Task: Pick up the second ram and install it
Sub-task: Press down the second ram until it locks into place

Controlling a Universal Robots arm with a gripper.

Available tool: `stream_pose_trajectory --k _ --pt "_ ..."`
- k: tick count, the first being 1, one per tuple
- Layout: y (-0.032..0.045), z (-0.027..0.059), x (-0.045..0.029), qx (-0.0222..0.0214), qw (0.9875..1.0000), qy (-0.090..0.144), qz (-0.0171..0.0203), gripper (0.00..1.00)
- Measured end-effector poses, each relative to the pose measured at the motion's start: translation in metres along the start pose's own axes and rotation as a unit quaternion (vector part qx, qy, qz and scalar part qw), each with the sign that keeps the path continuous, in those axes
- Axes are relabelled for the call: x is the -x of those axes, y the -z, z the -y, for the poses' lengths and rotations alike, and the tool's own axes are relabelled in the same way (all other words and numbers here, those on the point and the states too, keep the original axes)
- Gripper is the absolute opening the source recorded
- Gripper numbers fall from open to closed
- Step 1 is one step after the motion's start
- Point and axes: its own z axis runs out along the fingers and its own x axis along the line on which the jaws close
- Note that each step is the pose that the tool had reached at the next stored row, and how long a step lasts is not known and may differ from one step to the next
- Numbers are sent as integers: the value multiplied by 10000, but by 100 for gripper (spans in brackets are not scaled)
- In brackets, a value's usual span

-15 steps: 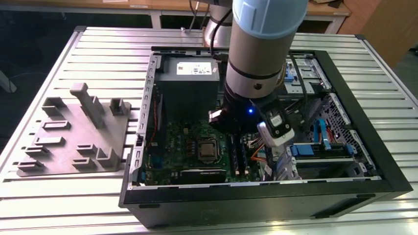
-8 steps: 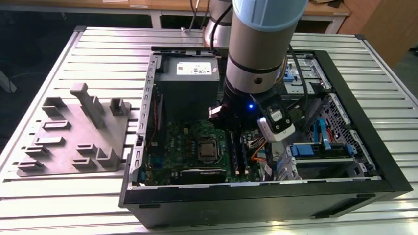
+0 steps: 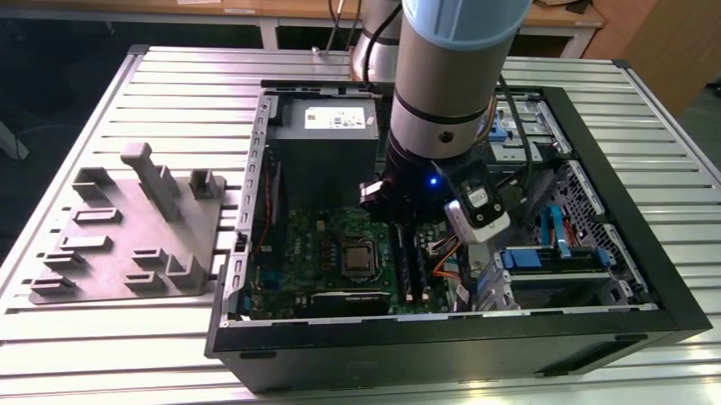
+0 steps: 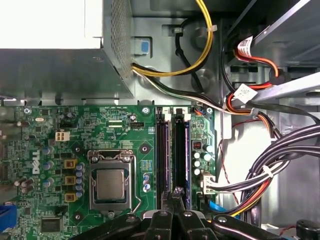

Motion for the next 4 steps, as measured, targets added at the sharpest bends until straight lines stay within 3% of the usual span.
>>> stream_pose_trajectory --k 4 --pt "14 0 1 0 10000 0 0 10"
